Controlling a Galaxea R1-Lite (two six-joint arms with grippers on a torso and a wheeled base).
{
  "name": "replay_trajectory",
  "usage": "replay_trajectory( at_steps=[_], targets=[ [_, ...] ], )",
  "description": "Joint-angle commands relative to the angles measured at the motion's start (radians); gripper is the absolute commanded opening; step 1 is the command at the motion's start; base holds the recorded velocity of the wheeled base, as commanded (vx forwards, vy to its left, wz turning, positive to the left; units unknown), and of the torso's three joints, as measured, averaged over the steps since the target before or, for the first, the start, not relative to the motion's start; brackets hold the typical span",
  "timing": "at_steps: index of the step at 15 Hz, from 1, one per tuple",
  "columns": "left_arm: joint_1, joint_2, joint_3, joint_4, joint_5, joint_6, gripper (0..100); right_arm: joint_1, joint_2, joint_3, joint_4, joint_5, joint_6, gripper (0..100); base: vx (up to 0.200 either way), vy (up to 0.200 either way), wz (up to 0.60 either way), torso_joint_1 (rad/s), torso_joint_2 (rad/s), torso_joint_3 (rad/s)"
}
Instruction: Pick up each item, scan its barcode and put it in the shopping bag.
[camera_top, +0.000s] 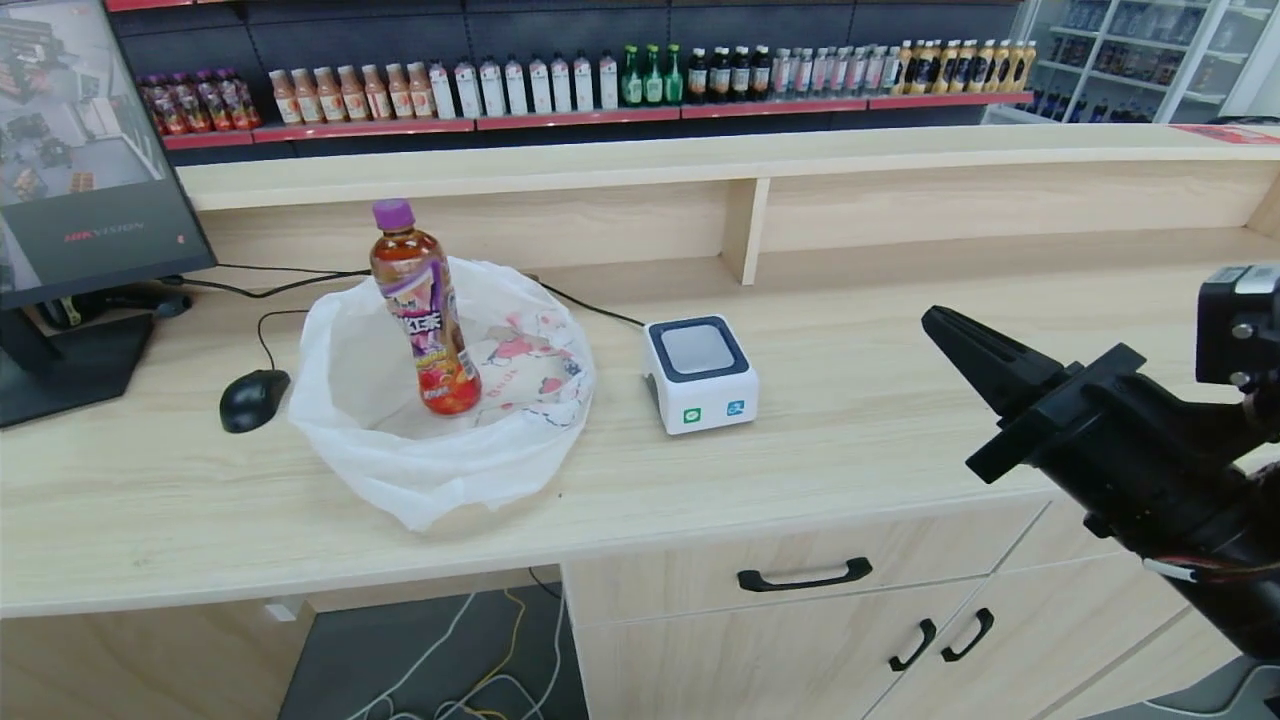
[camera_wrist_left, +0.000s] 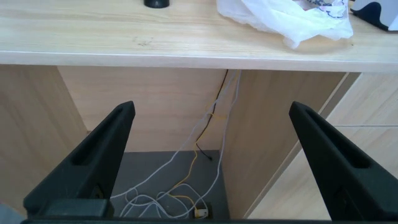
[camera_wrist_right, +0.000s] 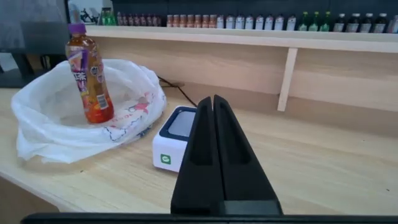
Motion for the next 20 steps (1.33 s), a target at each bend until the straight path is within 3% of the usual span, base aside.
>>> replay_trajectory(
  at_steps=[1, 8, 10, 13, 14, 16, 18, 20],
  targets=[
    [0.0, 0.0, 0.0, 0.0, 0.001, -0.002, 100, 0.001, -0.025, 0.021, 0.001, 0.001, -0.001, 0, 0.0, 0.0, 0.0, 0.0, 0.0, 0.0],
    [0.0, 0.0, 0.0, 0.0, 0.001, -0.002, 100, -0.004, -0.139, 0.129, 0.001, 0.001, -0.003, 0, 0.0, 0.0, 0.0, 0.0, 0.0, 0.0],
    [0.0, 0.0, 0.0, 0.0, 0.001, -0.002, 100, -0.018, -0.318, 0.328, 0.001, 0.001, -0.003, 0, 0.0, 0.0, 0.0, 0.0, 0.0, 0.0],
    [0.0, 0.0, 0.0, 0.0, 0.001, 0.0, 100, -0.024, -0.513, 0.354, 0.036, -0.076, 0.025, 0, 0.0, 0.0, 0.0, 0.0, 0.0, 0.0],
    [0.0, 0.0, 0.0, 0.0, 0.001, 0.0, 100, -0.024, -0.619, 0.354, 0.167, -0.121, 0.053, 0, 0.0, 0.0, 0.0, 0.0, 0.0, 0.0],
    [0.0, 0.0, 0.0, 0.0, 0.001, 0.0, 100, -0.021, -1.002, 0.353, 0.684, -0.122, 0.094, 0, 0.0, 0.0, 0.0, 0.0, 0.0, 0.0],
    [0.0, 0.0, 0.0, 0.0, 0.001, 0.0, 100, -0.012, -1.395, 0.306, 1.245, -0.027, 0.053, 0, 0.0, 0.0, 0.0, 0.0, 0.0, 0.0],
    [0.0, 0.0, 0.0, 0.0, 0.001, 0.0, 100, -0.012, -1.568, 0.234, 1.664, 0.014, -0.01, 0, 0.0, 0.0, 0.0, 0.0, 0.0, 0.0]
  ],
)
